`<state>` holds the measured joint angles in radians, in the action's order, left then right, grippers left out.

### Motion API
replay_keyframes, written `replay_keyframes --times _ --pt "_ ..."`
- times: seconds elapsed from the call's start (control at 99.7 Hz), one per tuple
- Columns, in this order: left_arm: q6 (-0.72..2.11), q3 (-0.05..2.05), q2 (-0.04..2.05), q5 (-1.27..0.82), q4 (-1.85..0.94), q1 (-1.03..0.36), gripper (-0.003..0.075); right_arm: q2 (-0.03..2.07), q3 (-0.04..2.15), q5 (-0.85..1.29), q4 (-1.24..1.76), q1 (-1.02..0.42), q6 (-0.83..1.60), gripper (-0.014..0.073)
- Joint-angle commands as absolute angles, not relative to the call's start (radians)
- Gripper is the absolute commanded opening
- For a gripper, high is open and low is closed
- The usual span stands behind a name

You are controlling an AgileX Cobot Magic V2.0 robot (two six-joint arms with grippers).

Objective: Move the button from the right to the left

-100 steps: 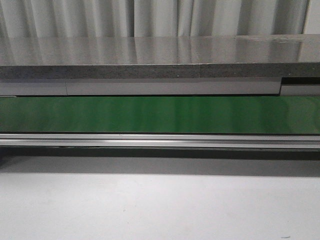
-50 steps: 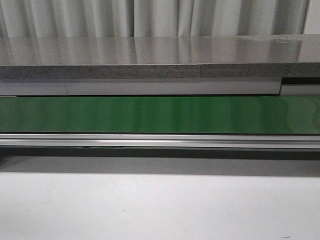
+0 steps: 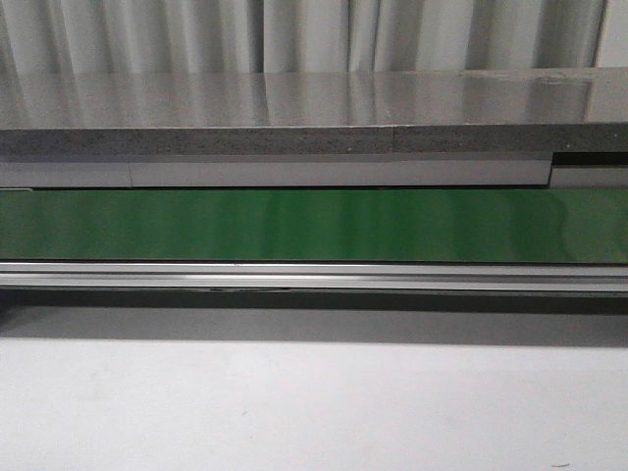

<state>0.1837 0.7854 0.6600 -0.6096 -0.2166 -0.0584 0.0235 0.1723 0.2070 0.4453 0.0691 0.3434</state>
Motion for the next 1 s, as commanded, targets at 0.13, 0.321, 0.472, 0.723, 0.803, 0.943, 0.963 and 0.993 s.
replay_keyframes --times 0.13,0.321,0.472,0.723,0.803,0.943,0.963,0.993 --pt "0.173 0.677 0.523 -0.498 -0.218 -0.043 -0.002 0.035 0.197 0.129 0.456 0.068 0.347 -0.0066" --pt "0.173 0.562 0.391 -0.469 -0.218 -0.043 -0.002 0.035 0.197 0.129 0.456 0.068 0.347 -0.0066" --pt "0.173 0.453 0.305 -0.352 -0.205 -0.04 -0.002 0.035 0.197 0.129 0.456 0.068 0.347 -0.0066" --pt "0.011 0.226 0.125 -0.081 -0.056 0.003 -0.002 0.035 0.197 0.129 0.456 0.068 0.347 -0.0066" --pt "-0.065 0.166 0.085 -0.073 -0.015 0.007 -0.002 0.035 0.197 0.129 0.456 0.068 0.347 -0.0066" --pt "-0.065 0.066 0.023 -0.008 -0.013 0.007 -0.002 0.035 0.197 0.129 0.456 0.068 0.347 -0.0066" --pt "-0.065 0.053 0.014 0.0 -0.01 0.007 -0.002 0.035 0.197 0.129 0.456 0.068 0.347 -0.0066" --pt "-0.065 0.034 0.002 0.017 -0.007 0.007 -0.002 0.035 0.197 0.129 0.456 0.068 0.347 -0.0066"
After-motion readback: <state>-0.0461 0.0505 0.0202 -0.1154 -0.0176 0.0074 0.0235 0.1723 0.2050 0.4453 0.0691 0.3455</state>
